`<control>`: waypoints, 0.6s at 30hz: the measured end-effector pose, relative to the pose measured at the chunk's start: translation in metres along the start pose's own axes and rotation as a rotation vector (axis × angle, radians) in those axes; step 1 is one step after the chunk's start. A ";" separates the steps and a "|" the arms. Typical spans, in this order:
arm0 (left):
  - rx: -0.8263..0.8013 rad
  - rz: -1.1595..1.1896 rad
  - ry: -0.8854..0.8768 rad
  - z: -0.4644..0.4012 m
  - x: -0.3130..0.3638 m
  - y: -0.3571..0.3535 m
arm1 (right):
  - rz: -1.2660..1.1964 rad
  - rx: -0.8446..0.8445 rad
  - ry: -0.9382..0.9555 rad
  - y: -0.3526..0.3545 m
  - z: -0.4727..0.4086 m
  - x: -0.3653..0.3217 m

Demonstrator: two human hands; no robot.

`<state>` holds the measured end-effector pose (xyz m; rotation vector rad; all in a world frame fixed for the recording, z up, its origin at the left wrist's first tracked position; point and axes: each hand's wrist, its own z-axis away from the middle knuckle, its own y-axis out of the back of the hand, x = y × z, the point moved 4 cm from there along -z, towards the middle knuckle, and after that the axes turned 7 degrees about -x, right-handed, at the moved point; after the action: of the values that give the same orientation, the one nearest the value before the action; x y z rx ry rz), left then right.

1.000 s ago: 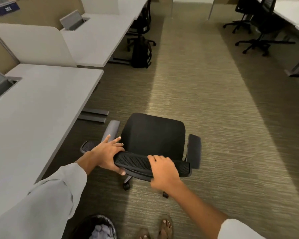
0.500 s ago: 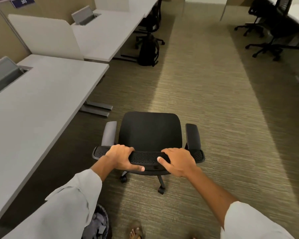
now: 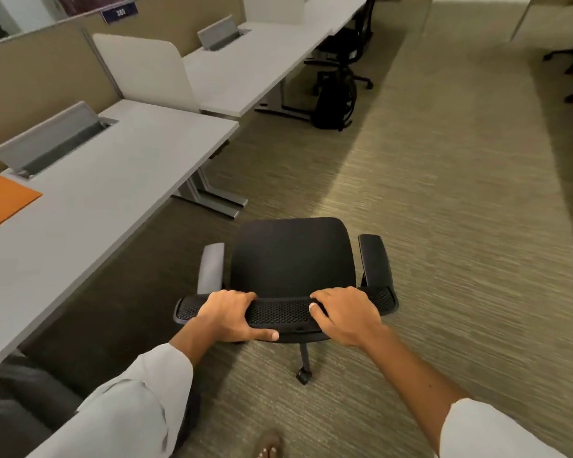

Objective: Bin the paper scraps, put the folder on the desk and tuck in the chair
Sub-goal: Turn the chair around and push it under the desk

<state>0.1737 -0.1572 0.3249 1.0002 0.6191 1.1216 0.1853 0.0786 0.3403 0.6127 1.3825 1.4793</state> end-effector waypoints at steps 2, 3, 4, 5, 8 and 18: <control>0.004 0.013 0.032 -0.004 0.011 0.001 | 0.013 -0.013 0.038 0.005 -0.001 0.014; 0.007 0.022 0.046 -0.006 0.016 0.002 | 0.016 -0.016 0.058 0.008 -0.002 0.020; 0.010 0.030 0.056 -0.008 0.019 0.005 | 0.017 -0.015 0.076 0.012 -0.003 0.026; 0.015 0.037 0.063 -0.011 0.022 0.007 | 0.019 -0.017 0.092 0.016 -0.006 0.031; 0.009 0.061 0.073 -0.020 0.033 0.013 | 0.003 -0.053 0.110 0.022 -0.015 0.052; 0.059 0.155 0.178 -0.041 0.083 0.009 | 0.095 -0.019 0.204 0.029 -0.025 0.111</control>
<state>0.1644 -0.0642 0.3196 1.0189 0.7303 1.3456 0.1109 0.1696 0.3340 0.5329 1.5106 1.6663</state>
